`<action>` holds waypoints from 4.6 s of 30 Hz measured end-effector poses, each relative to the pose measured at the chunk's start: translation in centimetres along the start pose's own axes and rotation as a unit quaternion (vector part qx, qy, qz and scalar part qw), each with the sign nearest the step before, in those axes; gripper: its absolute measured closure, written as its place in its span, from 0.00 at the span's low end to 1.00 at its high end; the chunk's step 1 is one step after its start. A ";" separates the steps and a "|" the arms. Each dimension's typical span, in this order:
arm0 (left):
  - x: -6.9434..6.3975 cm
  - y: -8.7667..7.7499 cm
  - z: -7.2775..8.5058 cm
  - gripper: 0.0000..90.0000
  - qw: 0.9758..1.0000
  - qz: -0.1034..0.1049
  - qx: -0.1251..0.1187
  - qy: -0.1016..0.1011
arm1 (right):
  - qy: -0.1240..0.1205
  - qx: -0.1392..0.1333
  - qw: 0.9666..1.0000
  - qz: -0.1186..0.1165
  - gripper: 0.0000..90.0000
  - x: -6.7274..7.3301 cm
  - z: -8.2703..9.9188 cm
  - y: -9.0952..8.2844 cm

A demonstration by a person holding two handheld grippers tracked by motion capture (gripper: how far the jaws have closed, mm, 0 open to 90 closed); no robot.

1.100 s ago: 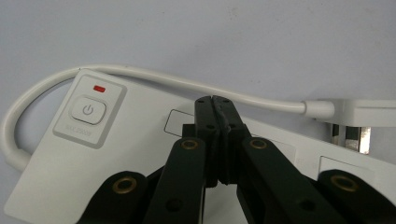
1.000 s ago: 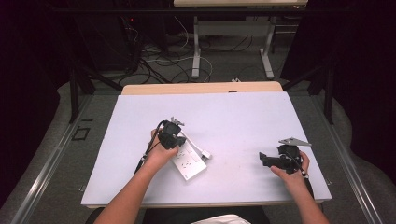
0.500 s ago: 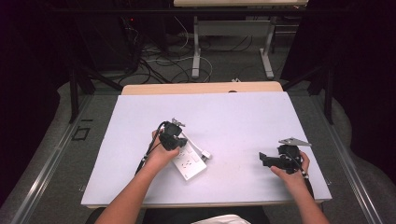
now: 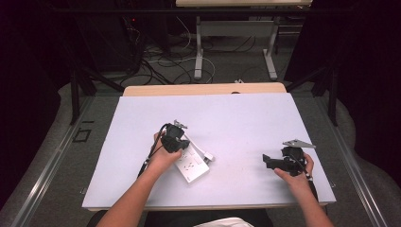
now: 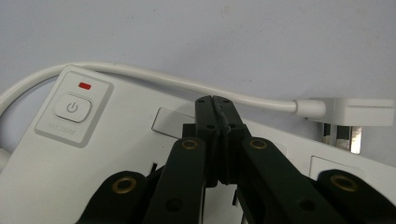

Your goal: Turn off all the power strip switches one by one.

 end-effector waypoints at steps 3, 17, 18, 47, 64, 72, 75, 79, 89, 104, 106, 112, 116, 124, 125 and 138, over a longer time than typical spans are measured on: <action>-0.1 0.0 0.0 1.00 1.000 0.000 0.001 -0.004 | 0.000 0.000 1.000 0.000 0.06 0.0 0.0 0.0; -0.3 -0.9 0.1 1.00 1.000 0.007 -0.005 0.002 | -0.001 0.000 1.000 -0.001 0.06 0.0 0.0 0.0; -0.4 -1.0 0.1 1.00 1.000 0.007 -0.003 0.004 | -0.001 -0.001 1.000 -0.001 0.06 0.0 0.0 0.0; -2.3 -1.4 0.4 1.00 0.999 0.021 0.001 0.034 | 0.002 -0.001 1.000 -0.002 0.06 0.1 -0.1 -0.1; -2.9 -1.1 0.6 1.00 0.999 0.027 0.006 0.037 | 0.001 -0.002 1.000 -0.003 0.06 0.0 -0.1 -0.1; -2.9 -1.1 0.6 1.00 0.999 0.024 0.006 0.039 | 0.000 -0.002 1.000 -0.003 0.06 0.1 -0.1 0.0; -2.9 -1.1 0.6 1.00 0.999 0.024 0.005 0.040 | 0.002 -0.001 1.000 -0.003 0.06 0.1 -0.1 0.0; -2.9 -1.1 0.6 1.00 0.999 0.025 0.005 0.038 | 0.000 -0.002 1.000 -0.003 0.06 0.1 -0.1 0.0; -3.3 -0.9 0.7 1.00 0.998 0.033 0.010 0.043 | 0.001 -0.001 1.000 -0.003 0.06 0.1 -0.1 -0.1; -3.3 -0.9 0.7 1.00 0.999 0.032 0.007 0.042 | 0.001 -0.003 1.000 -0.003 0.06 0.1 -0.1 -0.1; -3.3 -0.9 0.8 1.00 0.999 0.032 0.007 0.043 | 0.001 -0.003 1.000 -0.003 0.06 0.1 -0.1 -0.1; -3.4 -0.9 0.7 1.00 0.999 0.031 0.005 0.041 | 0.001 -0.005 1.000 -0.002 0.06 0.0 -0.1 -0.1; -3.4 -0.9 0.7 1.00 0.999 0.029 0.005 0.041 | 0.001 -0.005 1.000 -0.003 0.06 0.0 -0.1 -0.1; -3.8 -1.4 0.8 1.00 0.999 0.028 0.004 0.043 | 0.003 -0.005 1.000 -0.003 0.06 0.0 -0.2 -0.2; -3.9 -1.5 0.8 1.00 0.998 0.029 0.002 0.047 | -0.001 -0.006 1.000 -0.002 0.06 0.0 -0.2 -0.2; -4.9 -2.7 1.2 1.00 0.998 0.036 -0.004 0.057 | 0.000 -0.005 1.000 -0.001 0.06 0.0 -0.1 -0.3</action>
Point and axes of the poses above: each handheld gripper's, and its own axes: y roughly forward along the jaws, z roughly out of its underside, x roughly to its left, the point moved 2 cm from there along y, roughly forward along the jaws, and after that the axes turned 9 degrees about -z, right-handed, at the moved point
